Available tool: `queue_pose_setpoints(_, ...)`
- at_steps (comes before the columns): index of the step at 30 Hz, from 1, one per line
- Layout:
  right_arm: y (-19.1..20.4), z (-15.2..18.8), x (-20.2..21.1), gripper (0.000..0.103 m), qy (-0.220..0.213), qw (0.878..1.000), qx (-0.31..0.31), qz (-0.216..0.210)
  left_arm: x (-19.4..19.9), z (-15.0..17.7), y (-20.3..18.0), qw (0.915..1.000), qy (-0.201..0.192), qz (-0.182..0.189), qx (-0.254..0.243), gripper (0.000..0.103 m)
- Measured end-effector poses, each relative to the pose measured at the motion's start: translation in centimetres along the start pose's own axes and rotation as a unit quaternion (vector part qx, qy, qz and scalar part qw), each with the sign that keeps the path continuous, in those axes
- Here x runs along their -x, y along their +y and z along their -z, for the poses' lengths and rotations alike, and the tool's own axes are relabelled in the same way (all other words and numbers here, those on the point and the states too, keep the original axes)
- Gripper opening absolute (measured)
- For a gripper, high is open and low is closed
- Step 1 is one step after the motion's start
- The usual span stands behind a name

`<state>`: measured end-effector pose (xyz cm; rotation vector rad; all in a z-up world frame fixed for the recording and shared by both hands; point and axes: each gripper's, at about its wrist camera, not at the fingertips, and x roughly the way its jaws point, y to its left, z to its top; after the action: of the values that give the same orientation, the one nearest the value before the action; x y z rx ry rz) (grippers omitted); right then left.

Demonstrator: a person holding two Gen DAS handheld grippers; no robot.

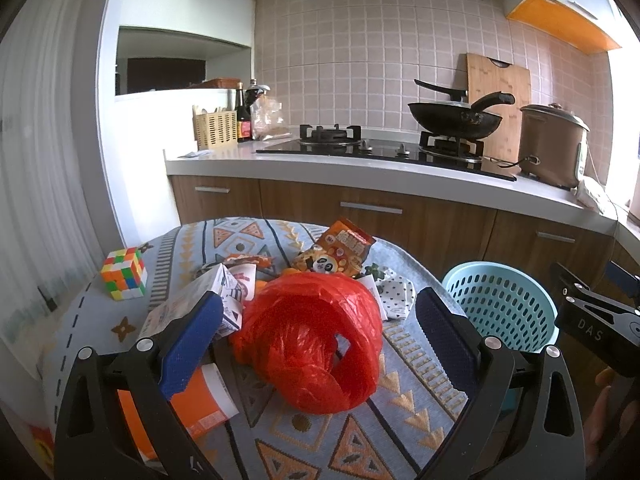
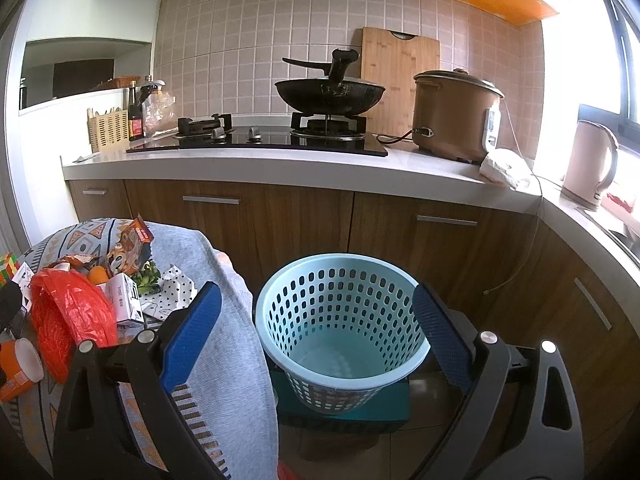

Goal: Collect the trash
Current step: 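Grasp the orange paper cup with the left tool while the right tool grasps the red plastic bag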

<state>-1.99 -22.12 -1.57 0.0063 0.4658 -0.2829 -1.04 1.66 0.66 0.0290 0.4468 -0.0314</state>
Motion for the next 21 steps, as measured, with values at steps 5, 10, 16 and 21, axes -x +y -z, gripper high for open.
queue_pose_setpoints(5,0.5,0.0,0.1,0.091,-0.002,1.0,0.007,0.006,0.0,0.5,0.4,1.0,0.0,-0.004,0.002,0.094)
queue_pose_setpoints(10,1.4,0.1,0.3,0.086,-0.004,1.0,0.019,0.002,0.0,0.5,1.2,0.9999,-0.001,-0.014,0.004,0.094)
queue_pose_setpoints(16,3.0,0.2,0.1,0.046,0.011,0.999,0.033,-0.039,0.3,0.6,4.5,0.9996,0.005,-0.026,0.012,0.094)
queue_pose_setpoints(21,5.3,0.5,0.1,0.033,0.028,0.992,0.04,-0.119,0.7,1.9,9.4,0.9994,0.021,-0.023,0.015,0.094)
